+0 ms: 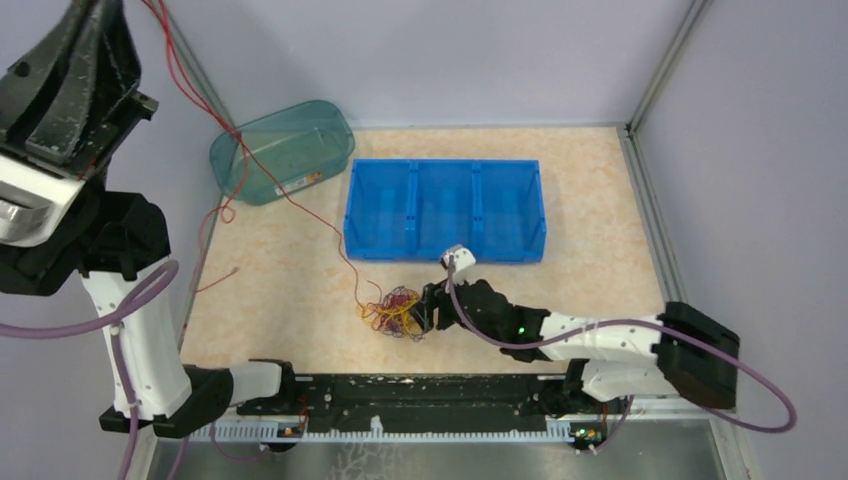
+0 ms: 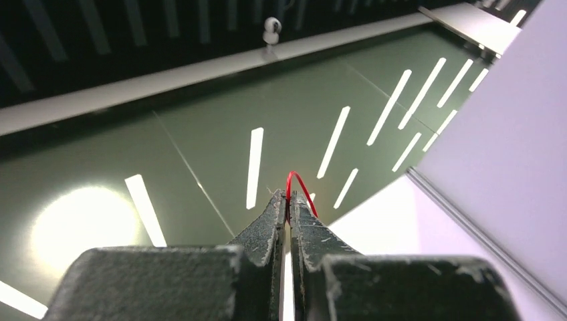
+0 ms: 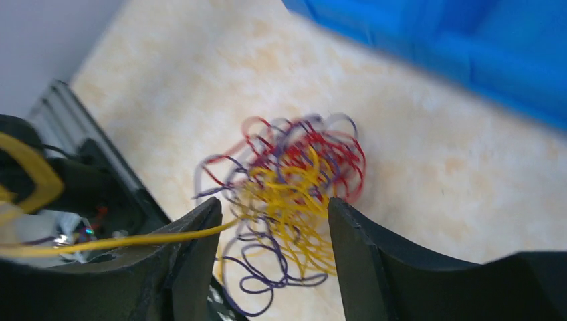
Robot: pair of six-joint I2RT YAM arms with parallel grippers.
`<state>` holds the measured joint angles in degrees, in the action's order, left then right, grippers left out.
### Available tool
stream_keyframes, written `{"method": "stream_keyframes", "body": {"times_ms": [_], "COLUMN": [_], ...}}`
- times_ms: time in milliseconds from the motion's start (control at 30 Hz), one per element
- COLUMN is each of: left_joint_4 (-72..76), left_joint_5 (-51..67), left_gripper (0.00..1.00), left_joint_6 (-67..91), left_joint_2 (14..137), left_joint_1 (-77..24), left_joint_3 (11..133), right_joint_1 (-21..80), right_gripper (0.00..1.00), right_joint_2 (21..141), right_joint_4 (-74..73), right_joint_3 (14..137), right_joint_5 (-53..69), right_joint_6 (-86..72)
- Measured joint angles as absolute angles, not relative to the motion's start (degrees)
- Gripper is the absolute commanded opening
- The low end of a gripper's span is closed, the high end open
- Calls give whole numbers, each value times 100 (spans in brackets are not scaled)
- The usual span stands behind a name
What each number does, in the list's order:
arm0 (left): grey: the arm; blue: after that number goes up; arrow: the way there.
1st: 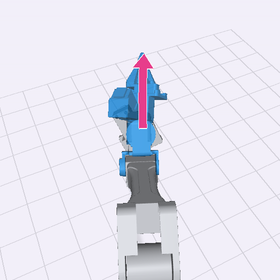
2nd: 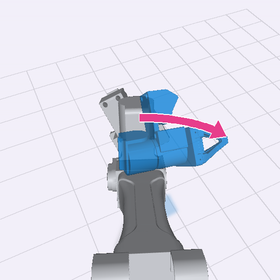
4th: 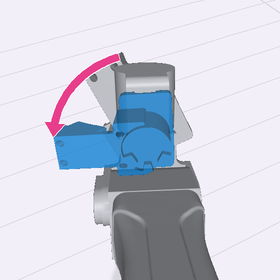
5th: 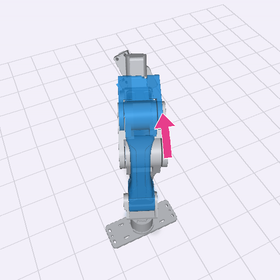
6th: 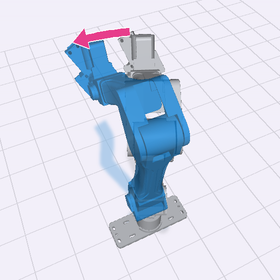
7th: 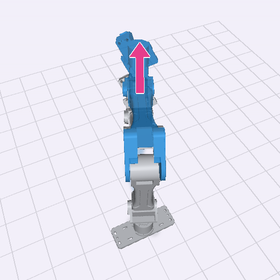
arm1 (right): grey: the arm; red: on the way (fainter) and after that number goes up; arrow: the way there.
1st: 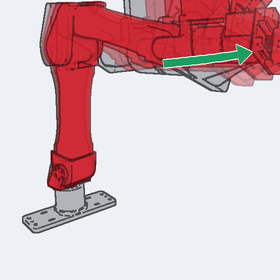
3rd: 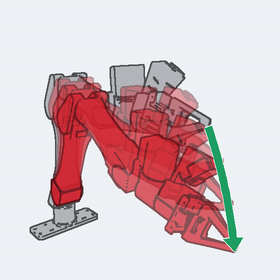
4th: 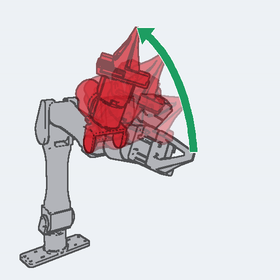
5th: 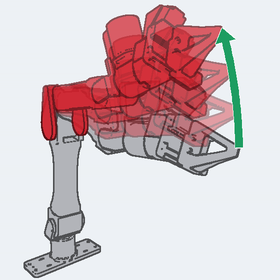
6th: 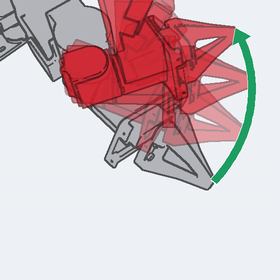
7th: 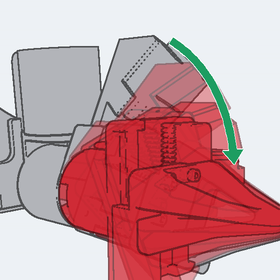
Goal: Untangle the cables
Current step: Untie the cable.
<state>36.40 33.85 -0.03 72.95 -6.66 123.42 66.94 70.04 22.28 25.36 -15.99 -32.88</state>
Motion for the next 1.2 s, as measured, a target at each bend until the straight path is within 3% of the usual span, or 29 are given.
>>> {"method": "stream_keyframes", "body": {"times_ms": [133,333,467,667,867,1033,1200], "left_joint_4": [3540,3597,3562,3406,3291,3264,3258], "left_joint_5": [3632,3551,3649,4038,4224,4272,4307], "left_gripper": [4,6,8,8,8,8,8], "left_joint_6": [19,-119,-154,-86,-80,-82,-67], "left_joint_2": [7295,7384,7325,7157,7089,7085,7074], "left_joint_1": [-666,-666,-666,-666,-666,-666,-666], "left_joint_3": [12103,11985,11824,11518,11415,11406,11371], "right_joint_1": [6694,6696,6731,6761,6772,6810,6853], "right_gripper": [72,76,77,76,73,70,55], "right_joint_2": [6158,5555,5572,6427,7118,7679,7911], "right_joint_4": [1804,1321,1142,1070,1682,1837,1922], "right_joint_3": [3022,3232,3367,5133,6191,6261,6259], "right_joint_5": [-1323,-805,-543,-69,425,735,915], "right_joint_6": [-2875,-2574,-2388,-2032,-1909,-1964,-2095]}}
